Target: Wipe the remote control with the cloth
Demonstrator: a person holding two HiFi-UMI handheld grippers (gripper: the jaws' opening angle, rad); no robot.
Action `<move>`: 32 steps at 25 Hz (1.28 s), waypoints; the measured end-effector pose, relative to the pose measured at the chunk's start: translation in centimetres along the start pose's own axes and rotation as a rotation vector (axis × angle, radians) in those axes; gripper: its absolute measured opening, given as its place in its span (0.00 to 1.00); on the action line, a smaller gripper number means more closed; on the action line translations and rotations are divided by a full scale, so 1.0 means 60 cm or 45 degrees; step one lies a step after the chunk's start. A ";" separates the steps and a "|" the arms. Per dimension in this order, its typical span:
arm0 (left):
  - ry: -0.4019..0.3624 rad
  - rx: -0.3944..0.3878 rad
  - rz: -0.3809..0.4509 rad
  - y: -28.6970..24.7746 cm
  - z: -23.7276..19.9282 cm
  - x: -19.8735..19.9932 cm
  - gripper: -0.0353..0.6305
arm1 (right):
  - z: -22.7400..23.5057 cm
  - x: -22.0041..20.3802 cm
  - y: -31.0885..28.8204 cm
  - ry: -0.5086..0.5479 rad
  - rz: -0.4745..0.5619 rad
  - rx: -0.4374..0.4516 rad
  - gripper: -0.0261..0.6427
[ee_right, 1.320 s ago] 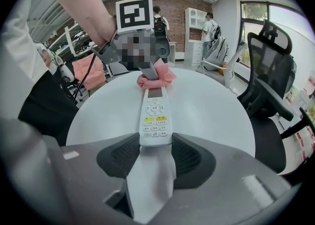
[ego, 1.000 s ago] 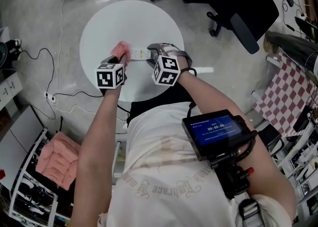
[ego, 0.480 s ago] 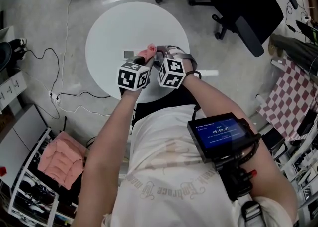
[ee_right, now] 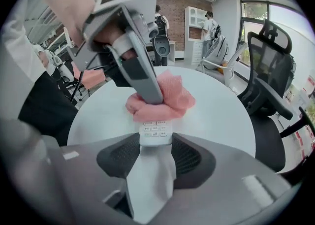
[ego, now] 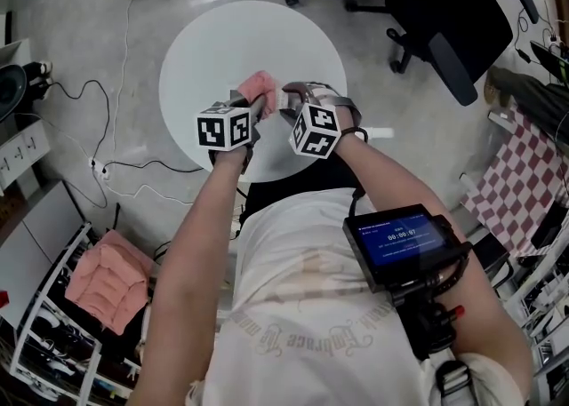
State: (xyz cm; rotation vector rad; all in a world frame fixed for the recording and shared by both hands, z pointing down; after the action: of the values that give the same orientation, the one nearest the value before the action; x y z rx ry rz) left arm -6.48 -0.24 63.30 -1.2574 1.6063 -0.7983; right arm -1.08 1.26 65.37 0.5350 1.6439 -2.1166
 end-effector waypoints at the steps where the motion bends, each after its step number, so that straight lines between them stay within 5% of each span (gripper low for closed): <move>1: 0.019 0.024 0.008 0.003 -0.016 0.000 0.09 | 0.000 0.000 0.000 -0.002 -0.001 0.000 0.35; 10: 0.146 0.247 0.064 0.036 -0.126 -0.018 0.09 | 0.001 -0.010 0.002 -0.005 -0.027 -0.009 0.35; 15: 0.129 0.344 0.042 0.044 -0.167 -0.042 0.09 | 0.006 -0.026 0.001 -0.005 -0.068 -0.017 0.36; 25: 0.285 0.288 0.183 0.074 -0.145 -0.101 0.09 | 0.004 -0.004 0.010 0.094 -0.112 -0.033 0.41; 32: 0.467 0.244 0.301 0.130 -0.121 -0.164 0.09 | 0.025 0.015 -0.013 0.088 -0.311 -0.062 0.46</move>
State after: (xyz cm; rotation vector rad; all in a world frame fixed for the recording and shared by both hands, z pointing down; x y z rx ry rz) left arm -15.48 11.01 61.69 -0.7975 1.8754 -1.0461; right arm -2.31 -0.12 65.89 0.4147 1.8777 -2.2432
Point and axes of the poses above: the fingertips, and each gripper's own axes: y backward along the fingers, z to its right, x out of its top, the point moved 2 cm from there along y, backward along the fingers, and after that the axes turned 11 degrees about x, right-handed, at the moved point
